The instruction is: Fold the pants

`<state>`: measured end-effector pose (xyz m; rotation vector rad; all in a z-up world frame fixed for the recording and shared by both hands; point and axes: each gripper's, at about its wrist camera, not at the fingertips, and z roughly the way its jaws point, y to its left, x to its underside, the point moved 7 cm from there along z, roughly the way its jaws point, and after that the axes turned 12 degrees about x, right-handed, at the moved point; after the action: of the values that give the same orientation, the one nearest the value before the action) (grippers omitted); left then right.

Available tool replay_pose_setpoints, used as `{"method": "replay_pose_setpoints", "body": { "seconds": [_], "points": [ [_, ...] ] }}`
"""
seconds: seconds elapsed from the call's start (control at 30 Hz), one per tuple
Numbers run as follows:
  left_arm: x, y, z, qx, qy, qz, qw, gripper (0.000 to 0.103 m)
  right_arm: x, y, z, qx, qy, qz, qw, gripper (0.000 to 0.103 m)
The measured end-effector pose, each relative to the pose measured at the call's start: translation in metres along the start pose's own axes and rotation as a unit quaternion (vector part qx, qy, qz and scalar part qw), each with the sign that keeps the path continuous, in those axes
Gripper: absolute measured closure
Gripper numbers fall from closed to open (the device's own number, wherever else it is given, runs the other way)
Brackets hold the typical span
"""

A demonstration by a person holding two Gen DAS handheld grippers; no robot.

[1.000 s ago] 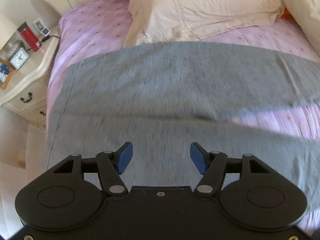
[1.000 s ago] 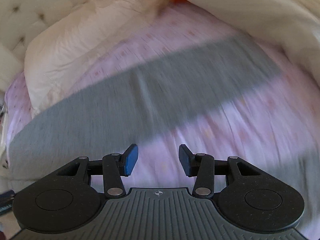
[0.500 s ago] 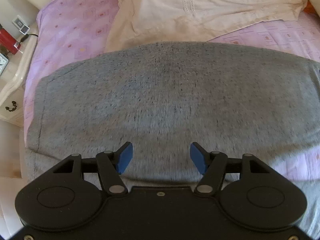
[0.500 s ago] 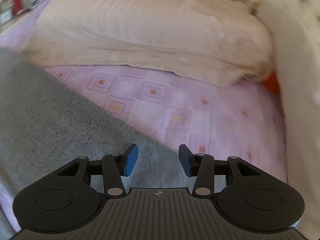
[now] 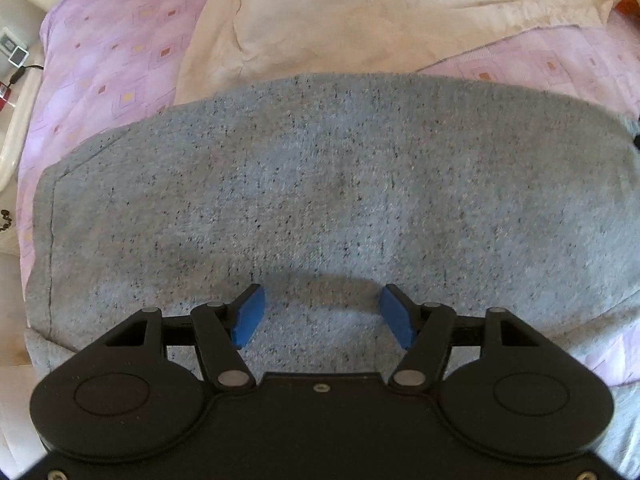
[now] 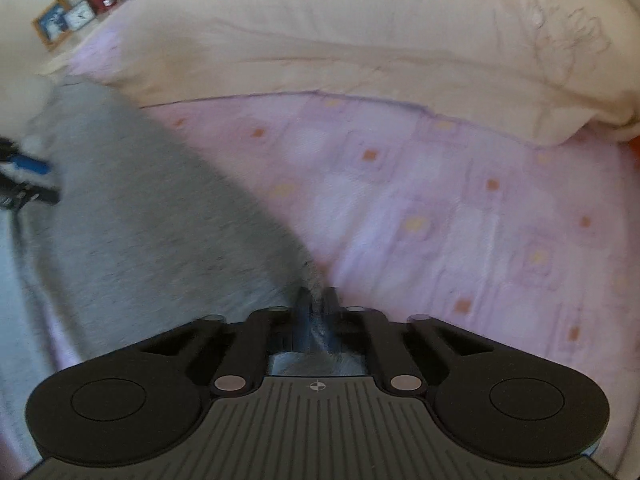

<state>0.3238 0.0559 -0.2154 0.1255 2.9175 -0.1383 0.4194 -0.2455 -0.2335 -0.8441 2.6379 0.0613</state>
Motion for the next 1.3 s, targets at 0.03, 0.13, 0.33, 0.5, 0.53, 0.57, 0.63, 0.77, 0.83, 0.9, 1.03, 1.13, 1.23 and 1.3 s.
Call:
{"method": "replay_pose_setpoints", "body": {
  "seconds": [0.03, 0.13, 0.33, 0.5, 0.53, 0.57, 0.63, 0.77, 0.83, 0.9, 1.03, 1.13, 1.23, 1.3],
  "points": [
    [-0.001, -0.001, -0.002, 0.006, -0.002, -0.003, 1.0, 0.035, 0.005, 0.009, -0.01, 0.015, -0.017, -0.018, 1.0, 0.097],
    [-0.008, -0.008, -0.013, 0.03, -0.016, -0.013, 0.9993, 0.035, 0.025, 0.036, -0.038, 0.038, -0.055, -0.049, 0.997, 0.097],
    [-0.041, -0.024, -0.03, 0.075, -0.054, -0.04, 0.9949, 0.035, 0.076, 0.092, -0.08, 0.066, -0.091, -0.087, 0.99, 0.097],
    [-0.064, -0.024, -0.029, 0.1, -0.055, -0.089, 0.9895, 0.035, 0.105, 0.122, -0.083, 0.103, -0.103, -0.102, 0.984, 0.097],
    [-0.067, -0.024, -0.026, 0.104, -0.05, -0.1, 0.9883, 0.035, 0.108, 0.125, -0.085, 0.107, -0.104, -0.099, 0.984, 0.097],
    [-0.068, -0.022, -0.023, 0.107, -0.042, -0.11, 0.9873, 0.034, 0.111, 0.128, -0.085, 0.111, -0.107, -0.096, 0.983, 0.097],
    [-0.068, -0.018, -0.013, 0.096, -0.025, -0.127, 0.987, 0.033, 0.114, 0.133, -0.085, 0.121, -0.108, -0.098, 0.982, 0.097],
    [-0.066, -0.007, 0.008, 0.052, 0.002, -0.147, 0.9877, 0.033, 0.112, 0.135, -0.081, 0.135, -0.108, -0.096, 0.98, 0.097],
    [-0.067, -0.005, 0.019, 0.046, 0.017, -0.156, 0.9865, 0.033, 0.11, 0.133, -0.081, 0.14, -0.108, -0.089, 0.98, 0.097],
    [-0.069, -0.005, 0.032, 0.043, 0.039, -0.164, 0.9847, 0.032, 0.111, 0.134, -0.082, 0.149, -0.112, -0.082, 0.979, 0.097],
    [-0.071, -0.004, 0.024, 0.013, 0.035, -0.171, 0.9845, 0.078, 0.109, 0.136, -0.111, 0.161, -0.131, -0.056, 0.977, 0.097],
    [-0.062, -0.004, -0.008, 0.037, 0.005, -0.173, 0.9842, 0.089, 0.118, 0.148, -0.14, 0.166, -0.148, -0.053, 0.974, 0.097],
    [-0.035, -0.004, -0.055, 0.05, -0.041, -0.157, 0.9855, 0.089, 0.135, 0.168, -0.159, 0.168, -0.15, -0.066, 0.972, 0.097],
    [-0.012, -0.004, -0.083, 0.058, -0.073, -0.143, 0.9854, 0.089, 0.149, 0.182, -0.16, 0.162, -0.136, -0.071, 0.975, 0.097]
  ]
}}
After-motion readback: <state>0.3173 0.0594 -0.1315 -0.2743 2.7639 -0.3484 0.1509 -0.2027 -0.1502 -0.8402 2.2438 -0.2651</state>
